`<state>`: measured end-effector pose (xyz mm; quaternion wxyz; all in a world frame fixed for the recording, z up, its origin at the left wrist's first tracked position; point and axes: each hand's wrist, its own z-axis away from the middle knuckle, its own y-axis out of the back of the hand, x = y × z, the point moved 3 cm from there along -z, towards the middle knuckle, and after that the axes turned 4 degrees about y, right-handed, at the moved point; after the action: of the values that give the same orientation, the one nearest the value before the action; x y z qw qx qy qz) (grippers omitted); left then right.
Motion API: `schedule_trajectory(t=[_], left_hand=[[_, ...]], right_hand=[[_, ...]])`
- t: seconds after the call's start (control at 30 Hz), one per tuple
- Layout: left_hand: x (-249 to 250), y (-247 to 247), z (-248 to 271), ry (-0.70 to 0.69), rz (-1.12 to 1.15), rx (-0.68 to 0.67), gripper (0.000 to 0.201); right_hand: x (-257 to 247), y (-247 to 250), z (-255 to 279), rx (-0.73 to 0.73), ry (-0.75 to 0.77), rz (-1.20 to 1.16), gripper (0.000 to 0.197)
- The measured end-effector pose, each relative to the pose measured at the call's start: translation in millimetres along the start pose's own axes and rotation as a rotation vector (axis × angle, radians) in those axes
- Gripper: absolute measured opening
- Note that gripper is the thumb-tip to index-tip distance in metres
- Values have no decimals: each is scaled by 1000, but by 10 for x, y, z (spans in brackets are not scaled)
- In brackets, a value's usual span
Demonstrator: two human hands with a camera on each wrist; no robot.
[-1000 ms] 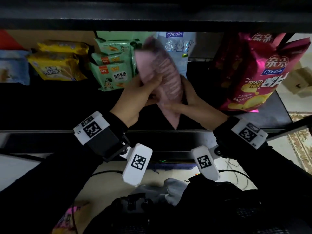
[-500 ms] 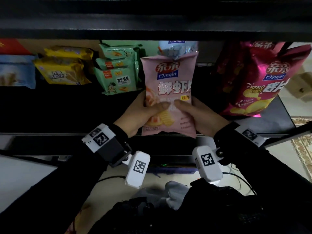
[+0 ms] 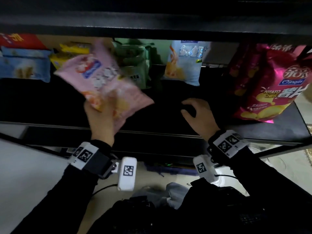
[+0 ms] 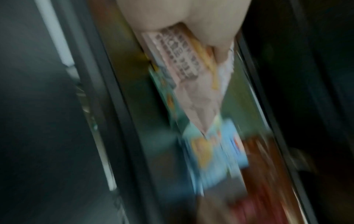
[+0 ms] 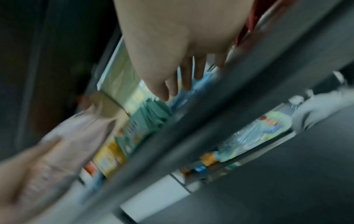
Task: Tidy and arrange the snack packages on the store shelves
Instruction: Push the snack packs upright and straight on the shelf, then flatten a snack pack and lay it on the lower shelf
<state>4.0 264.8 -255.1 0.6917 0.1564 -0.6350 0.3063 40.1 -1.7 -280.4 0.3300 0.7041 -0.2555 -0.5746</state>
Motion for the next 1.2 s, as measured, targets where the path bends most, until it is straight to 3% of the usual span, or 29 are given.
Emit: schedule_trajectory(t=[0.13,0.23,0.27,0.33,0.4,0.47,0.5,0.53,0.57,0.67,0.77,0.83,0.93,1.07,1.2], left_hand=[[-57,413,-329,138,-139,232,53],[-106,511,-522,273,-597,350,74],[-93,488,-561,268,-727,409,81],[10,446,-577,234,-781,527,81],[209,399,-554,115,-772,634,75],[415,323,-508,-333,-648,627,82],[492,209,-426,-583,-587,563,75],[523,51,-339,-734,-521,470,69],[520,-159,-270,-770,-467,363,67],[461,-980,-116,-648,-391,-127,59],[207,-1653,-70,-341,-432,-584,68],[71,-1912,-155,-102,-509,-625,90],[-60,-2082,-356,61,-700,-624,106],[-119,-2160,-505,-44,-723,-675,72],[-197,-2061,-434,88,-651,-833,38]], right_hand=[[91,-89,23,-22,57,197,33],[96,-101,38,-7,62,196,32],[98,-93,41,-4,58,189,32],[93,-78,47,-8,57,179,32],[88,-68,54,-29,58,170,33],[102,-49,62,-50,57,154,33],[117,-36,72,-51,55,140,33],[134,-18,86,-45,51,125,33],[153,1,104,-34,48,117,32],[224,61,191,3,55,138,31],[302,106,279,11,50,165,32],[342,124,325,0,49,186,33],[368,141,361,-11,64,193,34],[385,156,365,1,41,139,33],[413,158,357,31,32,69,31]])
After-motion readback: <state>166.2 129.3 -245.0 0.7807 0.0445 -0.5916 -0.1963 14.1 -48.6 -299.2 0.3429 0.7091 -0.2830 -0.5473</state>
